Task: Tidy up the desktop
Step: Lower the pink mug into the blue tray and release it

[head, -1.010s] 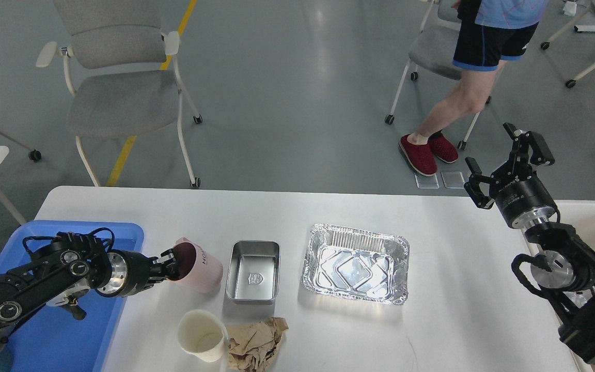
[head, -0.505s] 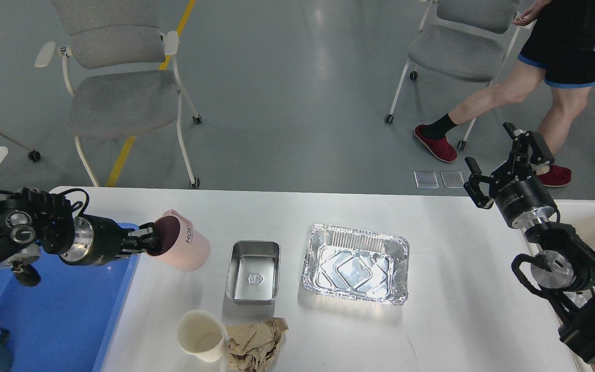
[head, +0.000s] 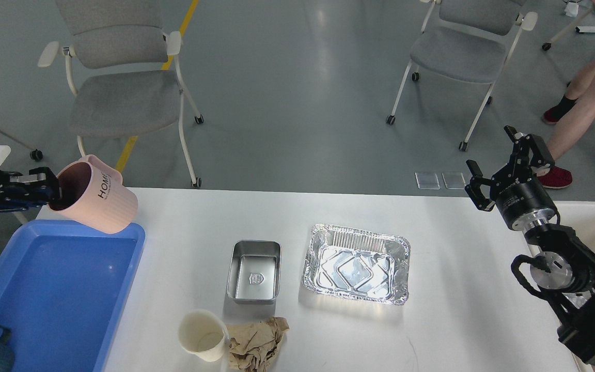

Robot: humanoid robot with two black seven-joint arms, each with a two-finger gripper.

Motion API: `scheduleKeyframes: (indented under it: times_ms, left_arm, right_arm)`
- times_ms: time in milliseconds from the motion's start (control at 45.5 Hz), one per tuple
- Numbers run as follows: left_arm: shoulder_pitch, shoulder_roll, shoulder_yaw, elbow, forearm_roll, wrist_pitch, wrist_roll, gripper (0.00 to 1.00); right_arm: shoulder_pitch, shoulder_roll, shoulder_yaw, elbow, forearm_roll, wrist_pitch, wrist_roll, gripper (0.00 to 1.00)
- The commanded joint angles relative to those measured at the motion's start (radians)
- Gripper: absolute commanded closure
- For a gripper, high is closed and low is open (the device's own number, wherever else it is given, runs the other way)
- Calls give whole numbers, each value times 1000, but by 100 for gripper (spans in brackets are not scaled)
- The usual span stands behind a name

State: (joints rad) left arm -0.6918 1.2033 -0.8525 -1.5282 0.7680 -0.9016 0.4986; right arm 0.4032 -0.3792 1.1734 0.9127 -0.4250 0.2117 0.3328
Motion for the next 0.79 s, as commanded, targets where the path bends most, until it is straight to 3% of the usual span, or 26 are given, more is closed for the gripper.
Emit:
scheduleKeyframes:
  times_ms: [0,373,768]
  left_arm:
    - [86,-13,6,13,1,21,0,100]
    - [534,-1,-5,43,2,211,-5,99]
    - [661,-13,9,82,13,363,-8,98]
  right_arm:
    - [6,6,0,0,0,-2,0,0]
    - [3,8,-1,-3,0,-2,0,0]
    - [9,29,-1,-15,-1,-2,0,0]
